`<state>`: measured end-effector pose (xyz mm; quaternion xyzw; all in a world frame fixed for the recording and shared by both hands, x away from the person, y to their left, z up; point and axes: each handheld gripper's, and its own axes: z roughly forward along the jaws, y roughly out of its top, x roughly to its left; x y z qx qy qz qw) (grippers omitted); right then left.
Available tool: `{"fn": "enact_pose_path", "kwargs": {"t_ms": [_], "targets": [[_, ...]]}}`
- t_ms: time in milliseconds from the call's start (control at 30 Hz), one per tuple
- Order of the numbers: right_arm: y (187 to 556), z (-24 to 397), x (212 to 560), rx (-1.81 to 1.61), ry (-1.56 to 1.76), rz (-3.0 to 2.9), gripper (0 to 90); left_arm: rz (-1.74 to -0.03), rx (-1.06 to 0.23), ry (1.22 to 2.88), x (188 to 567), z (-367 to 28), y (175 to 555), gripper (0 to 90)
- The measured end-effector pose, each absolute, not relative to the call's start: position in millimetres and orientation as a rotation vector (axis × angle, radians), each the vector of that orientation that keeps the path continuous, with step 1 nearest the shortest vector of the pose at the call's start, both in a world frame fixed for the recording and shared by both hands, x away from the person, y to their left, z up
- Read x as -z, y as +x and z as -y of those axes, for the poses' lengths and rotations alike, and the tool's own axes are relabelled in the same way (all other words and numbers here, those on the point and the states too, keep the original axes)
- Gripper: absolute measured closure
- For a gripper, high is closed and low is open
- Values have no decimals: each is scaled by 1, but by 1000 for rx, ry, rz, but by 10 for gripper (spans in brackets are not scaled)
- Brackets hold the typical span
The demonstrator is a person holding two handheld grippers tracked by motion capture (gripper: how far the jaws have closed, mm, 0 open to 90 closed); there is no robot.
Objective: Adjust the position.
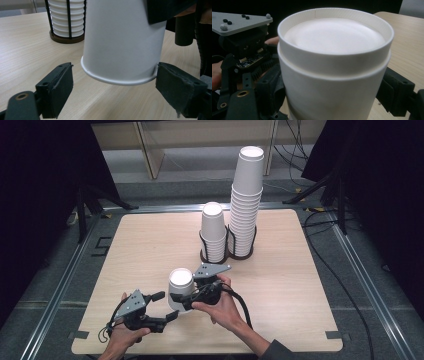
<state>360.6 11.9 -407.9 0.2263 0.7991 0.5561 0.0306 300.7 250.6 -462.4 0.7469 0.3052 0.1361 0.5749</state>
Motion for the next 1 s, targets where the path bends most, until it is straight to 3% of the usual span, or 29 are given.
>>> {"fn": "enact_pose_path", "kwargs": {"t_ms": [267, 533, 1000], "targets": [[358, -19, 410, -1726, 684, -2473, 200, -721, -310, 1764, 461, -249, 299, 132], [352, -30, 411, -1769, 671, -2487, 200, -720, -314, 1773, 462, -244, 300, 23], [349, -35, 413, -1847, 682, -2515, 199, -708, -318, 1774, 462, -242, 299, 14]]}}
